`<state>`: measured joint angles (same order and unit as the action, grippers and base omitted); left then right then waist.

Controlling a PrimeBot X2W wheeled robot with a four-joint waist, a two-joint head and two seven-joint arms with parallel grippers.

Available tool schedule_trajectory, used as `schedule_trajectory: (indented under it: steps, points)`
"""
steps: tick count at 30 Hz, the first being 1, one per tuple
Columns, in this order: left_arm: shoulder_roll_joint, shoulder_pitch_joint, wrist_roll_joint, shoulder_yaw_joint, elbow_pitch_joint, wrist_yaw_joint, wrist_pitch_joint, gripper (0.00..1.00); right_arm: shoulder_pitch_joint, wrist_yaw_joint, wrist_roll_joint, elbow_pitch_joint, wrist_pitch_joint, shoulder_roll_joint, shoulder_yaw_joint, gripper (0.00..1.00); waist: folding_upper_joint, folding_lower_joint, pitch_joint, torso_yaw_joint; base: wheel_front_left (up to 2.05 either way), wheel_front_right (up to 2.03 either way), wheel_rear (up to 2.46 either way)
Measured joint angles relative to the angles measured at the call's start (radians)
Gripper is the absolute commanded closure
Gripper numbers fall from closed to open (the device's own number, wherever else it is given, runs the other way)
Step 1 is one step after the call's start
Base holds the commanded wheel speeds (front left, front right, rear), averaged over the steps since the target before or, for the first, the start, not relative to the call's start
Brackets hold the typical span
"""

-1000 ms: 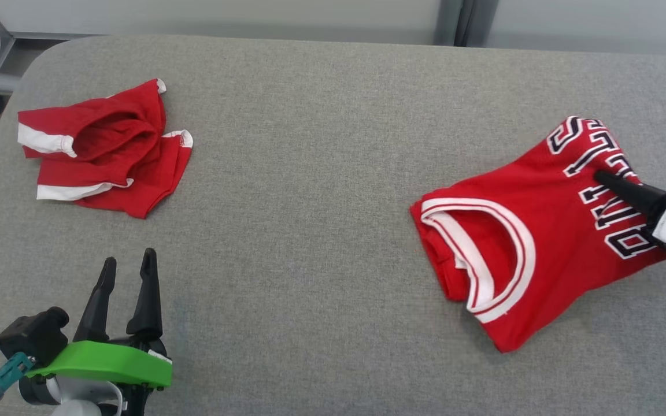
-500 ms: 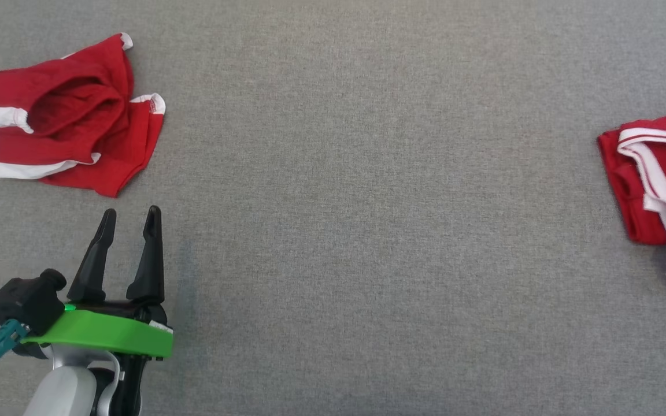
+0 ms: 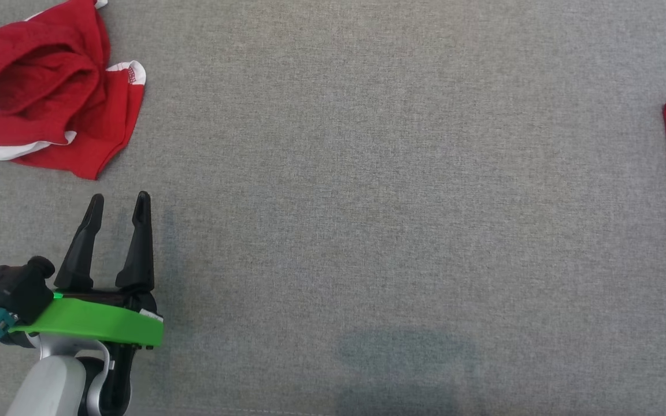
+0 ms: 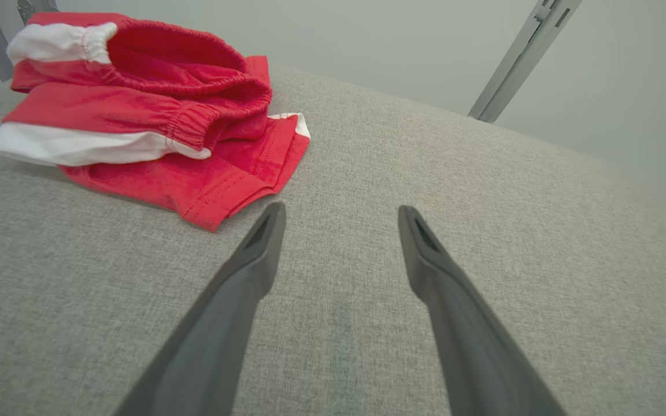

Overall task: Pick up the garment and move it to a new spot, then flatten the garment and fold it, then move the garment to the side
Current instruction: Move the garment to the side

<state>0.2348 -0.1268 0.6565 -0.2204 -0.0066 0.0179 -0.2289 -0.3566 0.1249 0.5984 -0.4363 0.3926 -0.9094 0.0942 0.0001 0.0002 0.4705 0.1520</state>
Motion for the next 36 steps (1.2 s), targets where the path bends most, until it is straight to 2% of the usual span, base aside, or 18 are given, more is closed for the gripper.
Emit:
schedule_trajectory:
  steps: [5, 9, 11, 12, 17, 23, 29, 36]
  points:
    - [0.001, 0.0, 0.0, 0.015, 0.014, 0.0, -0.001, 0.0, -0.04, 0.0, -0.103, -0.025, -0.092, 0.027, -0.009, 0.0, 0.0, 0.0, -0.016, -0.018, 0.0, 0.0, 0.0]
    - [0.001, -0.001, 0.0, 0.023, 0.029, 0.0, -0.002, 0.0, -0.065, 0.0, -0.124, -0.023, -0.153, 0.059, -0.024, 0.0, 0.0, -0.0001, -0.037, -0.032, 0.0, 0.0, 0.0]
    - [0.001, -0.001, 0.0, 0.028, 0.039, 0.0, -0.002, 0.0, -0.069, 0.0, -0.127, -0.005, -0.197, 0.1, -0.025, 0.0, 0.0, 0.0, -0.054, -0.041, 0.0, 0.0, 0.0]
    - [0.002, -0.001, -0.001, 0.034, 0.057, 0.0, -0.007, 0.0, -0.071, 0.0, -0.133, 0.022, -0.246, 0.146, -0.01, 0.0, 0.0, -0.0001, -0.074, -0.051, 0.0, 0.0, 0.0]
    - [0.007, 0.002, -0.023, 0.051, 0.091, 0.01, -0.011, 0.0, -0.062, 0.0, -0.141, 0.104, -0.385, 0.253, 0.018, 0.0, 0.0, -0.0001, -0.132, -0.079, 0.0, 0.0, 0.0]
    - [-0.007, 0.06, -0.041, 0.058, 0.146, 0.019, -0.02, 0.0, 0.049, 0.0, -0.17, 0.134, -0.523, 0.389, 0.053, 0.0, 0.0, -0.0002, -0.208, -0.12, 0.0, 0.0, 0.0]
    - [-0.015, 0.127, -0.049, 0.078, 0.218, 0.037, -0.02, 0.0, 0.179, 0.0, -0.203, 0.124, -0.651, 0.495, 0.051, 0.0, 0.0, -0.0002, -0.29, -0.16, 0.0, 0.0, 0.0]
    - [-0.014, 0.198, -0.083, 0.085, 0.266, 0.044, -0.02, 0.0, 0.317, 0.0, -0.253, 0.106, -0.654, 0.577, 0.023, 0.0, 0.0, -0.0003, -0.388, -0.2, 0.0, 0.0, 0.0]
